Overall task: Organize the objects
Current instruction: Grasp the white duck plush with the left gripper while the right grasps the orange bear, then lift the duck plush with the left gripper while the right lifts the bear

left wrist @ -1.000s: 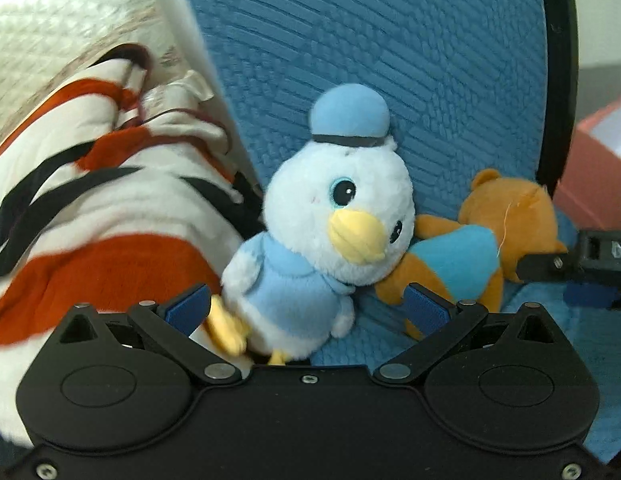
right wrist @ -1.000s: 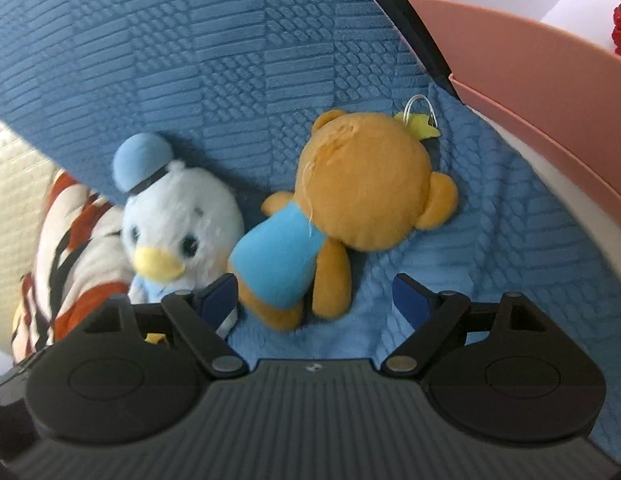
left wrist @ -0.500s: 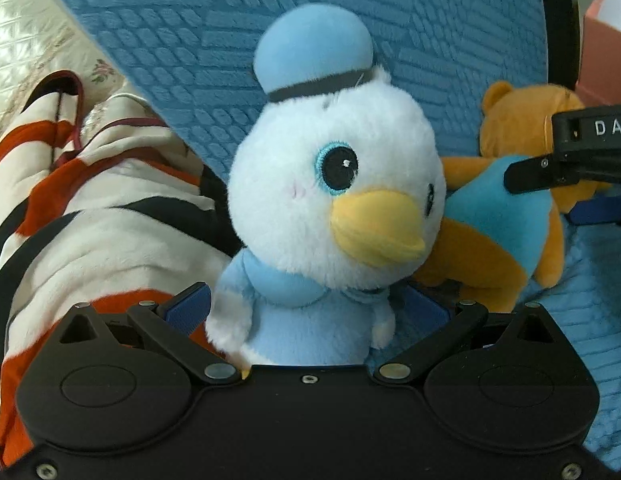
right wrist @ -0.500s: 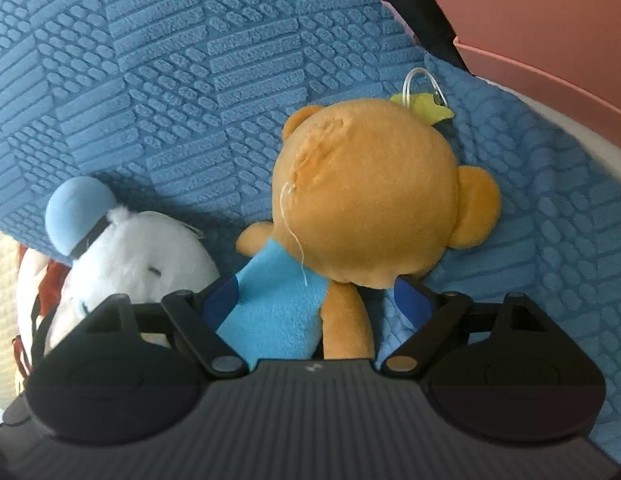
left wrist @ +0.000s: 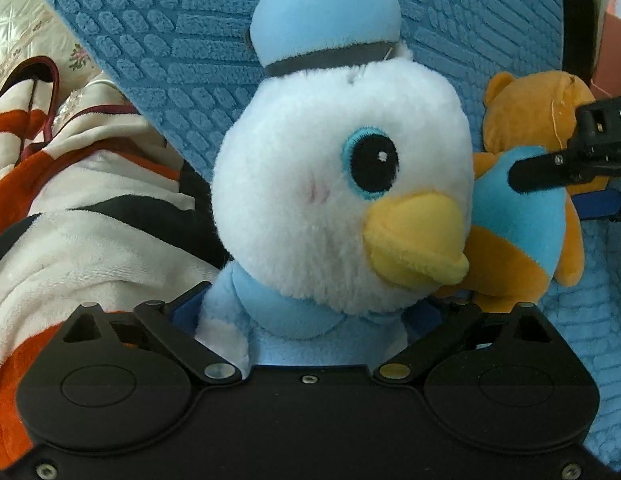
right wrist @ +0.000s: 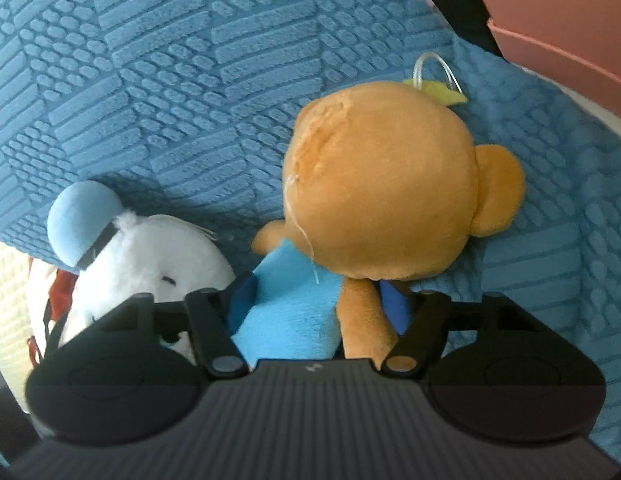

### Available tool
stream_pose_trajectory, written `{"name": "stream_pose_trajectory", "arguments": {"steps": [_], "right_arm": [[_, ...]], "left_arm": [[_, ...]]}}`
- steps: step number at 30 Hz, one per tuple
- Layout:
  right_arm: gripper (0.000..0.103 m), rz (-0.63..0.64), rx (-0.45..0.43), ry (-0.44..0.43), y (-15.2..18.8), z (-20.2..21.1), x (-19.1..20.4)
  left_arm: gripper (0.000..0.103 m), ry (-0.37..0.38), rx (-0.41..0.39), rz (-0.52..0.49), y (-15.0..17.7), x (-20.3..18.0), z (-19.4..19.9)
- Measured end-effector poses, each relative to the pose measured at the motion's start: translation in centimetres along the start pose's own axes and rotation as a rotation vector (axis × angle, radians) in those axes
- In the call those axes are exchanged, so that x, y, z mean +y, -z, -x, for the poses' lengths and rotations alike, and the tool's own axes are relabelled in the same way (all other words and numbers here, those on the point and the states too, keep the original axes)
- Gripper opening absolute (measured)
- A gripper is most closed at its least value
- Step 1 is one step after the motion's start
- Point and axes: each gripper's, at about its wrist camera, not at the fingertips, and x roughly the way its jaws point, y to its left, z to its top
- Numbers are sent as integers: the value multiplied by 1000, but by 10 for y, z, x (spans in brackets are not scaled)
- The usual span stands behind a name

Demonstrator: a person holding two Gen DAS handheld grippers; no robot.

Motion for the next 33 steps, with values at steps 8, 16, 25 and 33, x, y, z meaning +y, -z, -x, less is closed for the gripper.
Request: {"name": "stream_pose_trajectory", "arguments": {"steps": [8,16,25,33], "right_arm": [[53,70,22,-7,-9,21,-1],[51,162,36,-11,-28,62,-8],[40,347,78,0,-17,111,-28],[17,534,102,-5,5,145,-44]], "left_arm": [[83,-24,-10,29,0,-6,16],[80,83,-2,154,-1,-17,58],[72,197,61,334,21,-47,102],[71,260,36,554,77,-69,146]]}}
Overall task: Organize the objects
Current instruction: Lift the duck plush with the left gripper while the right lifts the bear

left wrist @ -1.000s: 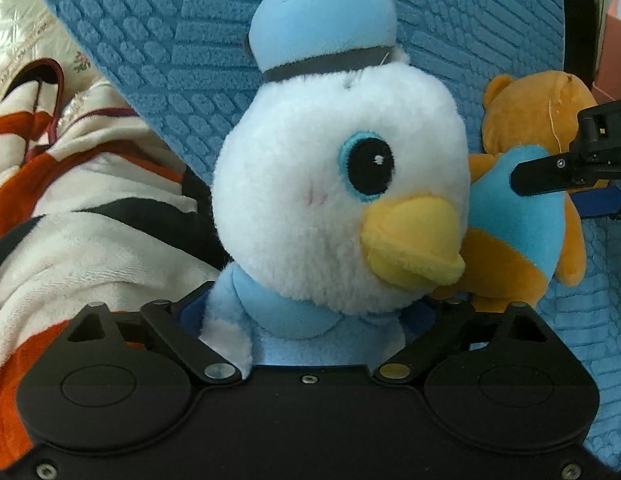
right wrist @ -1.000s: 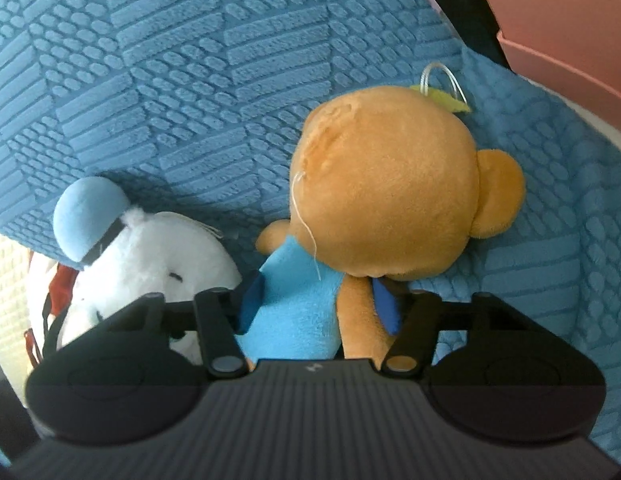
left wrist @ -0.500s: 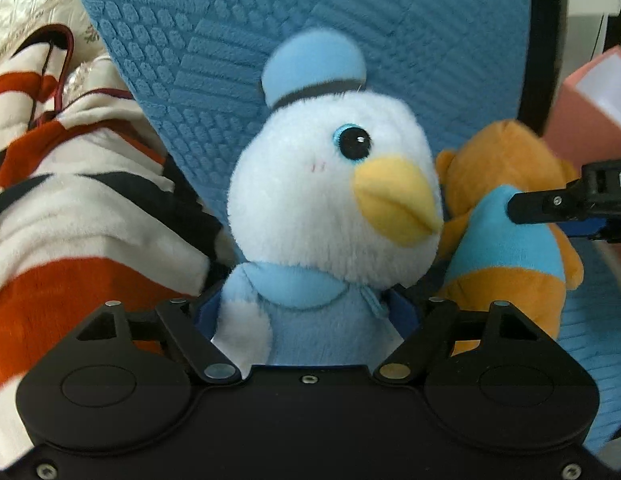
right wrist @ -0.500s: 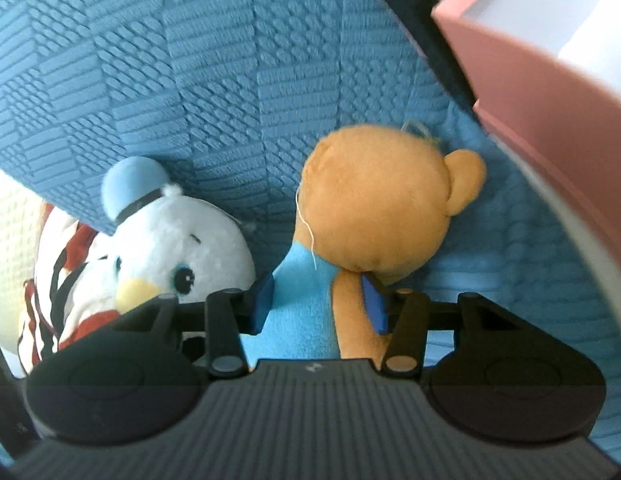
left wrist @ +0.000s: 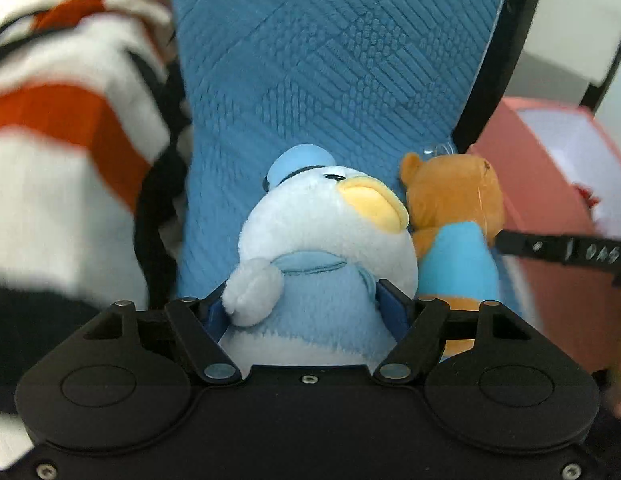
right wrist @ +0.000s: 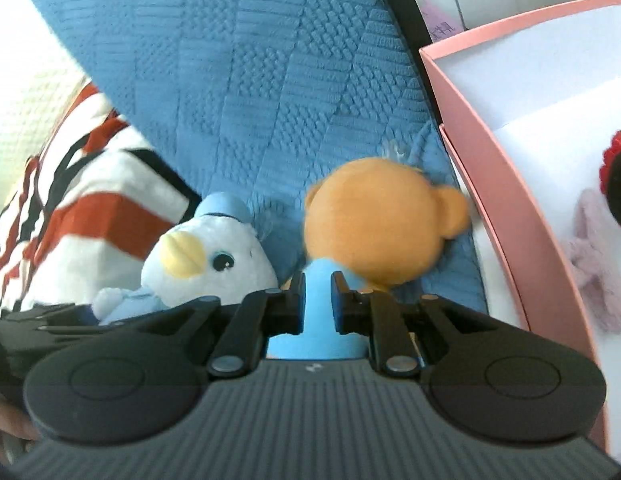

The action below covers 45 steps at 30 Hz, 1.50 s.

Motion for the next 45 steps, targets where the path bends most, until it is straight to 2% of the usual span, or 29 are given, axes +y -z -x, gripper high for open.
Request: {"name": "stream_pose_trajectory", "arguments": {"steps": [6,7,9,10,11,13,17,19,21,25,29,30,35,36,40,45], "right_arm": [[20,-14,-32,18,20,12,-1],[24,-16,-29,24,21,9,1],[40,-25,-27,27,20,5,4],[51,-24,-33,30,20,3,7],[58,-14,-42,39,21,4,10],[61,16,-66,78,21,-1,17],[76,21,-64,154,18,-22,23],[80,38,-47,181,18,-36,26],[80,71,-15,223,19,-52,30],[82,145,-14,303,22,-70,36],[82,171,3,291,21,-79,30],[81,167,4,285,21,-78,29],[61,217,2,266,22,-61,33],[60,222,-29,271,23,-56,33],[58,300,-55,266,26,-31,36],[58,353,-23,237,37,-9,32]], "left_arm": [[74,19,-16,183,51,6,9],[75,20,-21,201,57,6,9],[79,23,-27,210,67,5,8],[80,21,-26,206,69,4,7],[85,19,-28,198,70,3,6],[93,20,-36,183,74,2,4],[94,10,-35,198,76,1,-2],[95,12,-42,212,76,2,-3],[96,14,-52,231,76,1,-4],[96,10,-63,238,79,0,-4],[96,14,-73,259,82,0,-4],[96,15,-74,263,83,1,-4],[97,6,-76,260,83,-1,-4],[98,10,-79,258,83,-2,-3],[99,26,-85,258,82,-2,-2],[100,15,-71,272,79,0,-7]]}}
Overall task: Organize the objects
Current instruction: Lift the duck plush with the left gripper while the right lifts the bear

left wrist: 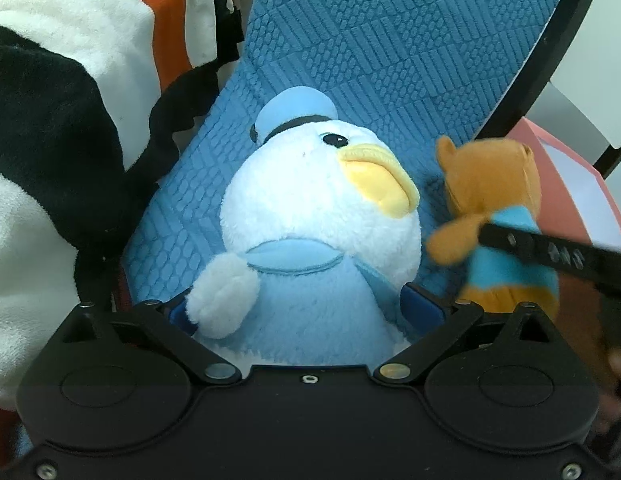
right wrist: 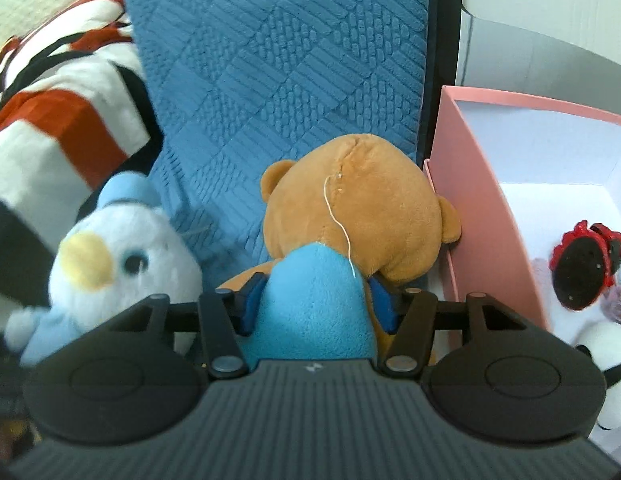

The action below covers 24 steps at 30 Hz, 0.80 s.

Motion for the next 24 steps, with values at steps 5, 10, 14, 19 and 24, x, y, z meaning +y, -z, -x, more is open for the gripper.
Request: {"name": "stream_pose_trajectory", "arguments": {"steps": [5,10,14,19,24], "right_arm": [[58,14,37,-24,23,8,0],[58,33,52,-29,38,14,4],[58,35,46,-45,39,27,5],[58,33,26,-65,35,51,4],[58,23,2,-87,30,83,0]], "left_arm": [[101,-24,26,-8,-2,-3,-12],[90,-52,20,-10,-1,-4,-13],[82,-31,6,29,0,-1,-1],[80,9,-7,72,4,-4,16],[80,27,-26,91,12,-22,43]]}}
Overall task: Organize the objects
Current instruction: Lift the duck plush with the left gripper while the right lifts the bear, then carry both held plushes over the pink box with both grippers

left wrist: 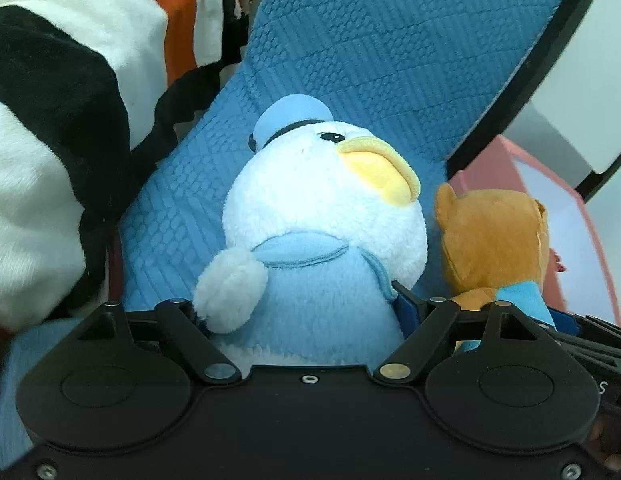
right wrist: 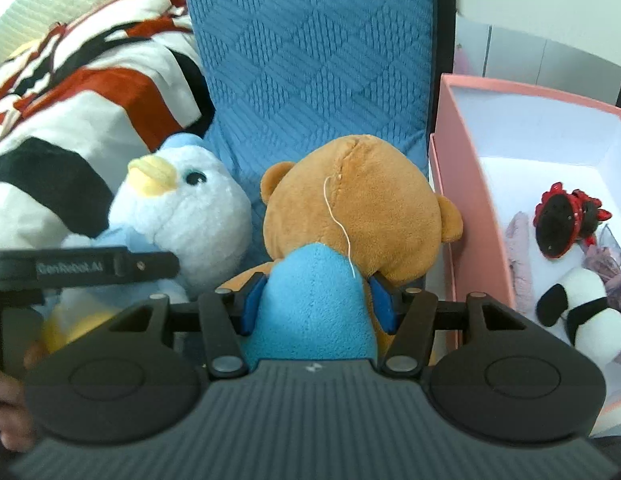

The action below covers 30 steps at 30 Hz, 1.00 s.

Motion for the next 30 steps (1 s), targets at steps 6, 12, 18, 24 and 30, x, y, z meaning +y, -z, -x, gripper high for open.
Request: {"name": "stream_pose_trajectory", "arguments": {"steps": [6,12,18,24,30], "right_arm": [[59,-18,-30,-12,-11,35,-10],[59,-41,-53,-15,-26,73,-27],[59,-61,-103,-3,-47,109,-50],[59,-95,-176,27,-68,143,-82],[59,-120,-229,58,-80,166,-121]], "left_arm": [[80,20,-25,-16,3,-32,38],[80,63,-45,-19,-9,-66,70],[80,95,-76,-64,-29,-110,97],[80,134,-116,-87,-47,-157,115],[80,162,-144,-116,-56,-204,122]]}}
